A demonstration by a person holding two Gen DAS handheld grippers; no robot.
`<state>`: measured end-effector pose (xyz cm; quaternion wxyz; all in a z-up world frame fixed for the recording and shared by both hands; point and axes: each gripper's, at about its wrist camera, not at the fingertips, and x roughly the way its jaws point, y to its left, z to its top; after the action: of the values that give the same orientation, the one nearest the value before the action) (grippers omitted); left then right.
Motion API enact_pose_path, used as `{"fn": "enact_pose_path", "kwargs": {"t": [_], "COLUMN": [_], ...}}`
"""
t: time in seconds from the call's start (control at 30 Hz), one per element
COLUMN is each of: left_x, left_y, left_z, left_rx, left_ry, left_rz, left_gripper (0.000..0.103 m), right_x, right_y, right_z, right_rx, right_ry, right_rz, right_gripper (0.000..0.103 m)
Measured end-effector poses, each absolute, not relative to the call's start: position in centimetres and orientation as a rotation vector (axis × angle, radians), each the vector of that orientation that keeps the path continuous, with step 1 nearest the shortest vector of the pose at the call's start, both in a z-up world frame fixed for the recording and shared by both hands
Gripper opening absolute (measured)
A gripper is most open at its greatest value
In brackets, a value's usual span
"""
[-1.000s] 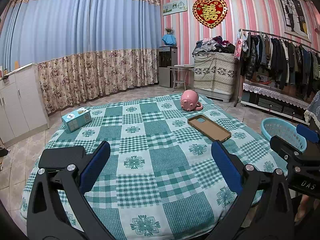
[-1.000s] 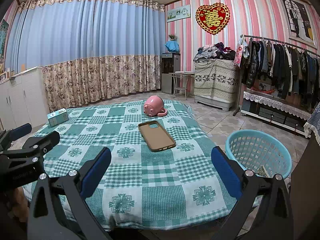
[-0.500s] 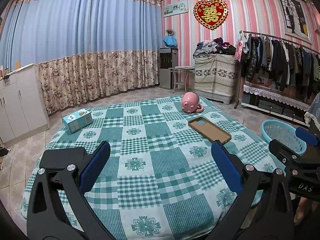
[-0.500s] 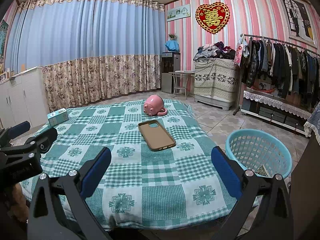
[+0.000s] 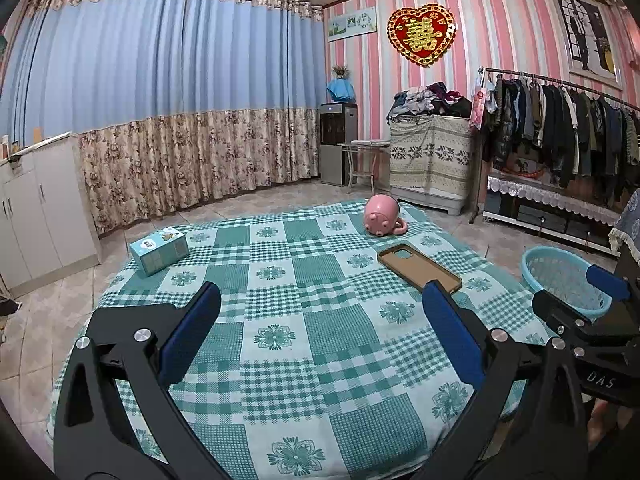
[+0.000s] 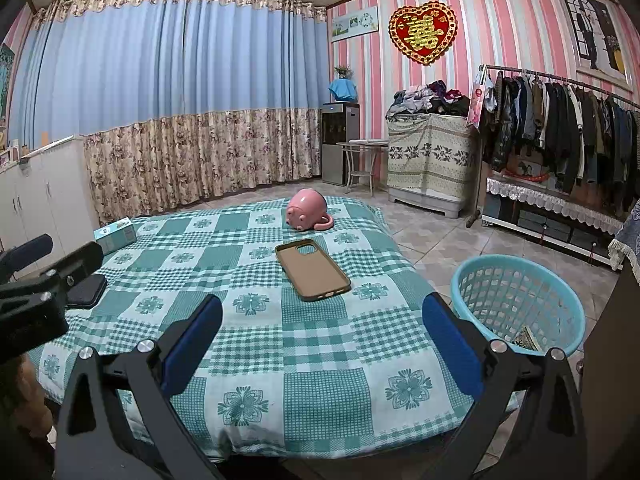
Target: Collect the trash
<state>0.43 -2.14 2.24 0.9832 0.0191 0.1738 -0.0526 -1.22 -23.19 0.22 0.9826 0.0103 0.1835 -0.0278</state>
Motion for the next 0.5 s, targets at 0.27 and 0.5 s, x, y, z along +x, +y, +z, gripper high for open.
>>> {"fn": "enact_pose_path", "kwargs": {"t": [0.27, 0.5], "left_x": [0.25, 0.09], "left_y": [-2.41, -2.64], "left_z": [2.18, 1.90], "left_rx": [0.041, 0.048], "left_ry": [0.351, 0.356], "left_rz": [-0.113, -0.112], "left_gripper": [0.098, 0.098], "right_x": [-1.13, -1.09], "right_y": [-22.99, -23.01], "right_z": [0.02, 0.24], "right_rx": [0.026, 0.032], "right_ry": [0.371, 0.370], "right_rz": [-0.060, -0.065], "right_gripper": [0.098, 0.098]}}
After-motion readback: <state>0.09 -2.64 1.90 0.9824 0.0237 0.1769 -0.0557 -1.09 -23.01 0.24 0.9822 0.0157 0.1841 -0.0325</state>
